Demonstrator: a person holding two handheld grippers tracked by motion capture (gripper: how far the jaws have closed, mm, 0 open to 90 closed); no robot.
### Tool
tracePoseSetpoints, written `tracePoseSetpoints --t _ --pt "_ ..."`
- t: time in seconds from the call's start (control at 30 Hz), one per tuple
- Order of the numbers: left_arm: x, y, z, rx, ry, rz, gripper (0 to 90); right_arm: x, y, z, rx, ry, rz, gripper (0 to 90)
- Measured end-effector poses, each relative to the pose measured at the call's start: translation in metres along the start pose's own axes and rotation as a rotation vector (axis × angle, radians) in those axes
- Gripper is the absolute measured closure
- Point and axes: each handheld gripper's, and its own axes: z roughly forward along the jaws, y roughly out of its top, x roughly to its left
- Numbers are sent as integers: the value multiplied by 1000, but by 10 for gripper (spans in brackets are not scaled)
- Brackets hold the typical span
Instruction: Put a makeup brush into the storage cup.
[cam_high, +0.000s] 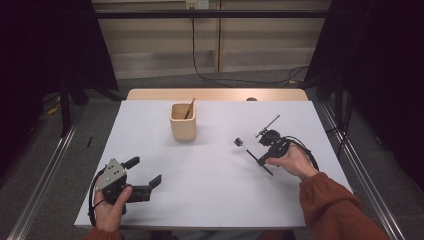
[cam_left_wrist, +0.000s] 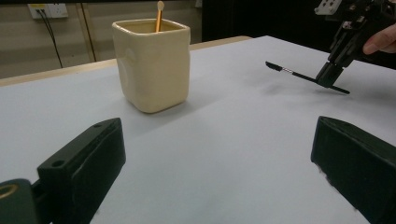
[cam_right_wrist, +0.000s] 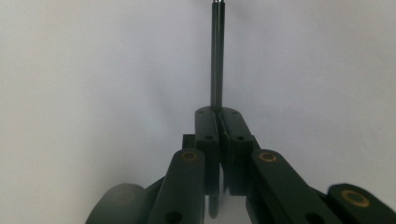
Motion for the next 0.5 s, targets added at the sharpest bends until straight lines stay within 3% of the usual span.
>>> tracePoseSetpoints --t 0.5 --pt "0 0 0 -2 -3 -2 30 1 -10 -17 -208 20 12 864"
